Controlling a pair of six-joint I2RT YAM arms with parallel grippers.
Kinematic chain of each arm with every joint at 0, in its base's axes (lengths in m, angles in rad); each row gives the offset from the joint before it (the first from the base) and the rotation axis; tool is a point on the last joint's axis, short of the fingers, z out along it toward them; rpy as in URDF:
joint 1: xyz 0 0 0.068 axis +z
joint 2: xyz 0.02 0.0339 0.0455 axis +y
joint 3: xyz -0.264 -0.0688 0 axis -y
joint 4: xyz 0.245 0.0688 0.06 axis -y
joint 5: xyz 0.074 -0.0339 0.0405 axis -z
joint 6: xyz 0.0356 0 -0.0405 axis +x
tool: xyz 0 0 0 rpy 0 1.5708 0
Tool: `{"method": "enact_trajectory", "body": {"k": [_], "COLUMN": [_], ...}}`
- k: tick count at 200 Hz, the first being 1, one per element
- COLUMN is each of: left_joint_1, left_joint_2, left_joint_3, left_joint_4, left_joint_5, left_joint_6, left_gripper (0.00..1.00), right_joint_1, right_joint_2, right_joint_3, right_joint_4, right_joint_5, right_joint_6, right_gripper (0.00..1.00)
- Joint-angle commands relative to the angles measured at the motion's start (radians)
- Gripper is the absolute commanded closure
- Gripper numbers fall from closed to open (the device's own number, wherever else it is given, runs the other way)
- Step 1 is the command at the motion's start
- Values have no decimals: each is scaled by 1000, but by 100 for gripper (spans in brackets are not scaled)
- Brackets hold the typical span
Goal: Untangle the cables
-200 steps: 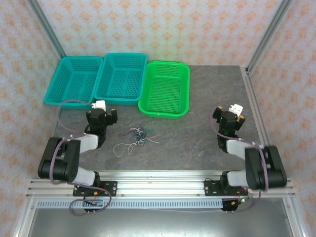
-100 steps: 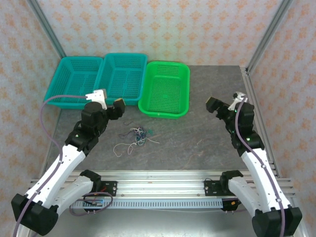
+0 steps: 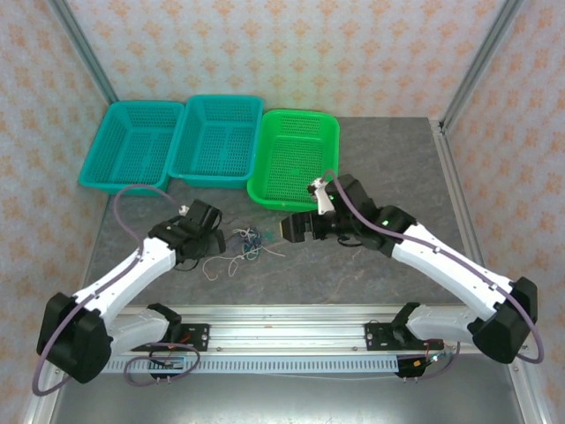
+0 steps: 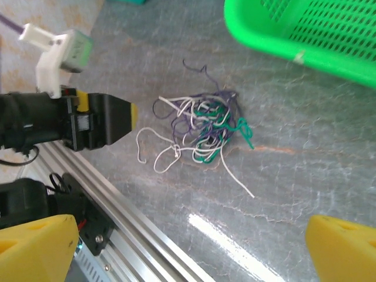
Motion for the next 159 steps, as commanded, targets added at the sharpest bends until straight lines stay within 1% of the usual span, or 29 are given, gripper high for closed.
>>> {"method": "enact_trajectory", "body": {"k": [1,14,24,41,58,75,90,112,132,145,159], "left_joint_1": [-2,-3,-3,-3,-3,-3,-4,-18,-60,-93,-127], "left_joint_2": [77,124,156,188,228,274,300,323,342,357,370], "left_joint_3": [-27,-35,-31,-31,-23,-9,-9,-19,-32,-37,-45], "left_joint_4": [14,51,57,84,130,151,184,235,264,262,245], "left_joint_5": [-25,7,11,17,95,142,189,277,302,281,243], "left_joint_6": [-7,14,27,44,101,132,167,183,159,119,56], "left_gripper": [34,34,33,24,17,13,14,14,14,19,29], "right_joint_1": [40,71,97,134,149,149,149,148,149,148,148], "right_joint_2": [30,54,71,101,119,126,125,117,114,113,112], "right_joint_3": [-2,-9,-6,2,8,12,14,10,5,2,-4], "right_joint_4": [58,99,112,108,99,88,79,75,81,87,94], "right_joint_5": [24,18,28,57,72,79,96,125,133,139,156], "right_joint_6": [49,76,85,86,90,95,99,110,119,131,145], "right_gripper": [1,1,1,1,1,1,1,1,1,1,1]}}
